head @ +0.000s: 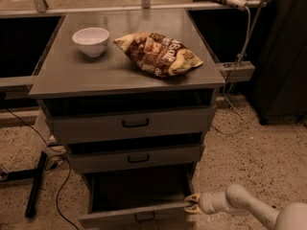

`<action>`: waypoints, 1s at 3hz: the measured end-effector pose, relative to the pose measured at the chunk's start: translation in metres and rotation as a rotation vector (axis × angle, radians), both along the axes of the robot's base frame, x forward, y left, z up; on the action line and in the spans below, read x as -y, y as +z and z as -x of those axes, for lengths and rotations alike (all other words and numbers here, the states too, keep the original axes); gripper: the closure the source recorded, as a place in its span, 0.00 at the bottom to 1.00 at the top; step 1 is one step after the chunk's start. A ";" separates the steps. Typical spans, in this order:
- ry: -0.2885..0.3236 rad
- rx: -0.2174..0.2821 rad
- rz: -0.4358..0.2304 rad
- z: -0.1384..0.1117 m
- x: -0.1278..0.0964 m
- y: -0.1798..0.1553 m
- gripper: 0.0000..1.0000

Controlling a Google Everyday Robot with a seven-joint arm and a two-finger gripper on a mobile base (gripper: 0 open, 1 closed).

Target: Open bottom drawer

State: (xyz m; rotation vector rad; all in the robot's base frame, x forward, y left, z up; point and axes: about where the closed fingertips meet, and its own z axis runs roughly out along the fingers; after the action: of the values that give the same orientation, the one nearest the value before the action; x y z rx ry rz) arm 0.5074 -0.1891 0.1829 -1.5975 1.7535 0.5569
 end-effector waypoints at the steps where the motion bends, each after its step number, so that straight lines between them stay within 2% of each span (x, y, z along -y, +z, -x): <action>1: 0.000 0.000 0.000 0.000 0.000 0.004 1.00; 2: 0.000 0.000 0.000 0.000 0.000 0.004 0.82; 3: 0.000 0.000 0.000 0.000 0.000 0.004 0.58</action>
Offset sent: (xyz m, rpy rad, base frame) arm -0.0001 0.0000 0.0040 0.0000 -0.0001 0.0000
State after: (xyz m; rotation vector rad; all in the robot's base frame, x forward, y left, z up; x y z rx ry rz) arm 0.5072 -0.1890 0.1868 -1.5976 1.7534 0.5571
